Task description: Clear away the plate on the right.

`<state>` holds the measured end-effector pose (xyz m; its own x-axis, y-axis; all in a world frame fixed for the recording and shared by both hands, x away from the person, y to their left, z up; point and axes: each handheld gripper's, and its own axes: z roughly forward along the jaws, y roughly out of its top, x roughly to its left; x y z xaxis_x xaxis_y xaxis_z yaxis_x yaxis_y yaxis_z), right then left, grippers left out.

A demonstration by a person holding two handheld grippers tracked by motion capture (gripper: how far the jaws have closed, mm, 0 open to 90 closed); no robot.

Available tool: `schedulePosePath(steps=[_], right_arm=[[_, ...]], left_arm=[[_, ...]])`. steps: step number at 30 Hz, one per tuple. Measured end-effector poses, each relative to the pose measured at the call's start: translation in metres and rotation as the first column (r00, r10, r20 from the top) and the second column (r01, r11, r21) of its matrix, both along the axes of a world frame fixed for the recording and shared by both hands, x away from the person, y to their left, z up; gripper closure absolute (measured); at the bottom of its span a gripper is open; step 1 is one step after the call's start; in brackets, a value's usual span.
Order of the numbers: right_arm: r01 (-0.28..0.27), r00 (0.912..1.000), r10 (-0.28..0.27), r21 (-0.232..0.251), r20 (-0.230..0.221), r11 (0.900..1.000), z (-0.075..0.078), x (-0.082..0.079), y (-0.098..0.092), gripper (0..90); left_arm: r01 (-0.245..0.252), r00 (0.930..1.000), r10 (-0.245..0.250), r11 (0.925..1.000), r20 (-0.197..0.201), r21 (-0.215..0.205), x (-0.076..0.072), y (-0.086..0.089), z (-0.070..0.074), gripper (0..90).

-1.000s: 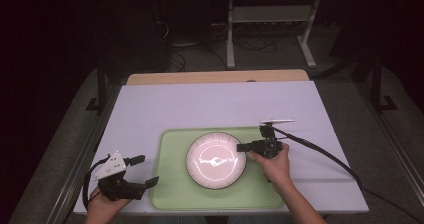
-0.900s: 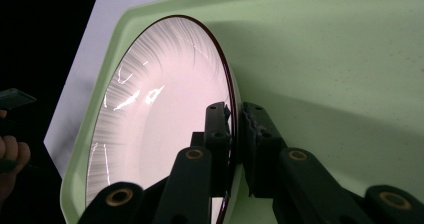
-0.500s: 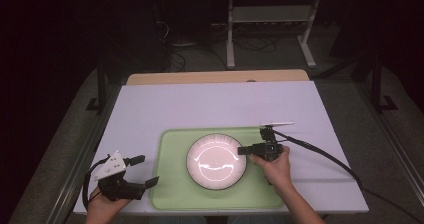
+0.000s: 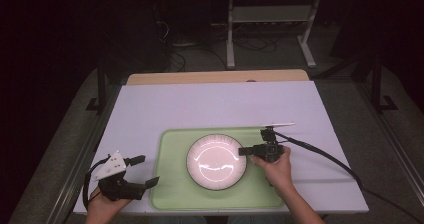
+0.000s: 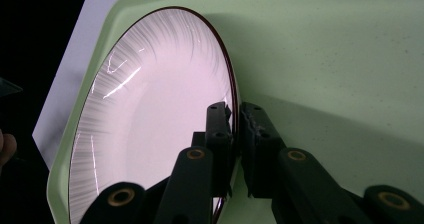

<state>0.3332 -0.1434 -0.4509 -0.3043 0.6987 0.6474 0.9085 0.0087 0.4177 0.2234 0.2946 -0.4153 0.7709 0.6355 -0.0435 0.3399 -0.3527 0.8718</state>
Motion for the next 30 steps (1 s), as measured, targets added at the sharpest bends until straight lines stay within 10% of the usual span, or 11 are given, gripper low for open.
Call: schedulePosePath(steps=[16,24,30], right_arm=[[-0.019,0.9942,0.02,-0.01,0.106,1.0,0.005,-0.005,-0.007,63.9],[-0.032,0.9703,0.045,-0.056,0.238,0.998,0.017,-0.01,-0.017,49.4],[-0.022,0.9272,0.059,-0.103,0.37,0.994,0.028,-0.017,-0.029,38.6]], left_arm=[[0.002,1.0,-0.002,1.0,-0.005,0.009,0.001,-0.001,-0.001,14.0],[0.003,1.0,-0.003,0.9999,-0.007,0.013,0.001,-0.002,-0.002,14.0],[0.004,1.0,-0.004,0.9998,-0.008,0.018,0.002,-0.003,-0.002,14.1]])
